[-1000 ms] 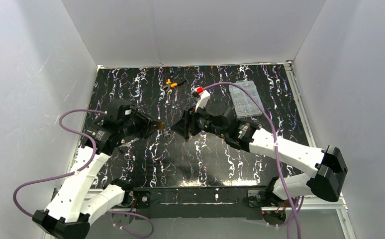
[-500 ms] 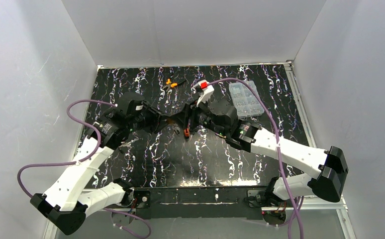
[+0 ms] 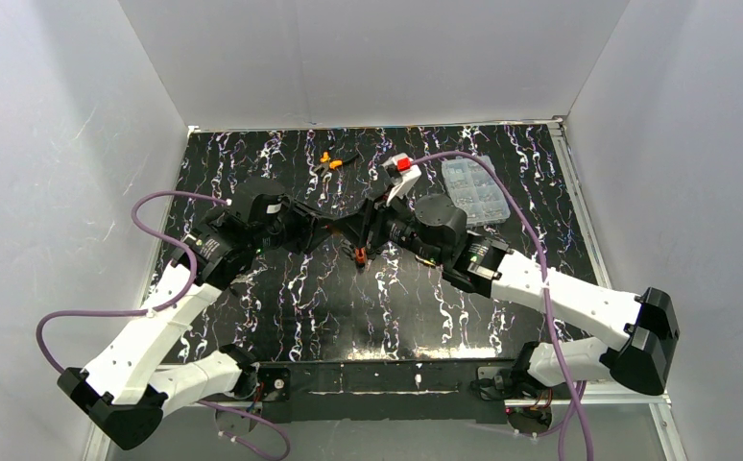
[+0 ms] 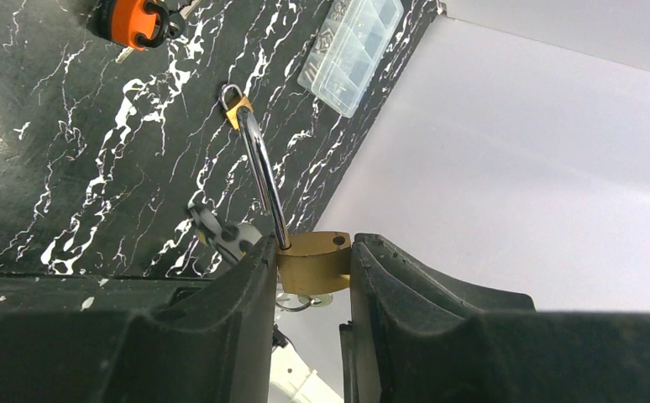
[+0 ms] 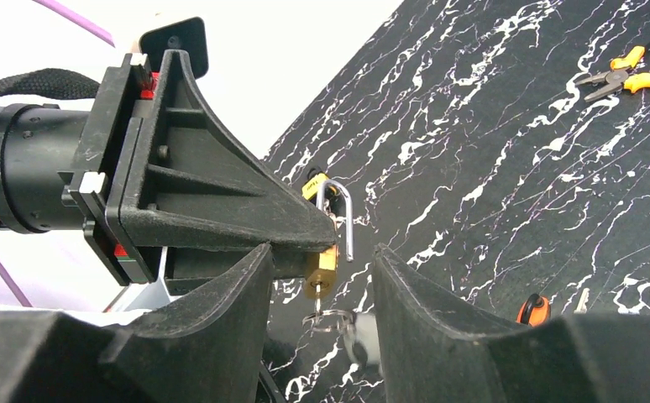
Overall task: Lock with the key
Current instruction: Lock the lock.
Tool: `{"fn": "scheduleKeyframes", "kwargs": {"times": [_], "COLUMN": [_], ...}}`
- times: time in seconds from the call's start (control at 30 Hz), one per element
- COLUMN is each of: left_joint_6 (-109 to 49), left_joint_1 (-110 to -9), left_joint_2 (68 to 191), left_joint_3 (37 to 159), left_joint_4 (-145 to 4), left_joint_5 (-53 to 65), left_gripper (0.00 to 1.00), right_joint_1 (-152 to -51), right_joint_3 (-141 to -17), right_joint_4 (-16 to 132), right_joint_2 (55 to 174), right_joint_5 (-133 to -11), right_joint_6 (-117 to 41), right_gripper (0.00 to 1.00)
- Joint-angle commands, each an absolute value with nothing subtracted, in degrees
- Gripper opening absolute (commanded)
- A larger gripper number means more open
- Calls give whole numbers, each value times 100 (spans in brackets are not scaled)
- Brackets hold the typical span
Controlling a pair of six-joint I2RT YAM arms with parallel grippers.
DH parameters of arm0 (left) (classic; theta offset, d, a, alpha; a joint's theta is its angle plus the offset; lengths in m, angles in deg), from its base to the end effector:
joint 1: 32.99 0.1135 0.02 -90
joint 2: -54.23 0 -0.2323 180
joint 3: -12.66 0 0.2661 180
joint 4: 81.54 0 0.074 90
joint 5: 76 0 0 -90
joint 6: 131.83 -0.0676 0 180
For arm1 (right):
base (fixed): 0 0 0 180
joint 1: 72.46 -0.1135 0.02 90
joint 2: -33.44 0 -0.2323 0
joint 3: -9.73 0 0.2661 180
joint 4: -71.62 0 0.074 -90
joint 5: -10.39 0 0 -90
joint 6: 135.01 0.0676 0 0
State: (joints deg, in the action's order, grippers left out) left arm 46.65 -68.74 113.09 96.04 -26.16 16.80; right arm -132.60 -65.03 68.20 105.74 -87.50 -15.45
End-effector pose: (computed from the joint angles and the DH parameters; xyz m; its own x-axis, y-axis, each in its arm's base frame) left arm 0.2157 -0.1512 0.3502 -0.5604 -0.8269 -0.0478 -0.4016 0.3217 -0.8575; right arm 0.1854 0.3043 0.3439 -0.3973 0.2894 -0.8709 -0.6837 0.5397 0.4913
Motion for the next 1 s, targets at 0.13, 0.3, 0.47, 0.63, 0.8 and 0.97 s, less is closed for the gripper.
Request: {"fn": "scheduleKeyframes", "kwargs": {"times": [0.13, 0.3, 0.47, 0.63, 0.8, 0.97], "left_joint_6": [4805, 4848, 4853, 4873, 4878, 4883], "left_joint_1": [-6928, -6929, -6927, -6940, -6959, -6964], "left_joint_2": [11271, 11241, 11331, 11404, 11414, 11410], "left_joint_3": [9800, 9754, 9788, 9809, 9833, 9834], "left_joint_4": [-2755, -2790, -2866, -2913, -2941, -2958], "left_joint_5": [1824, 1836, 1724, 1642, 1615, 1592], "left_gripper": [0, 0, 0, 0, 0, 0], "right_joint_1": [-13301, -13294, -13293, -13293, -13295, -13296], "right_joint_3": [-6372, -6121, -6105, -6286, -6457, -6534], "right_joint_4": [7298, 7416, 7395, 7397, 7421, 7463], "right_joint_2": [10403, 10234, 10200, 10342, 10522, 10606], "right_joint_5": [-8896, -9020, -9020, -8939, -8922, -8915], "right_joint_6": [-1476, -1410, -1425, -1448, -1445, -1419], "right_gripper": [50, 49, 49, 49, 45, 36]}}
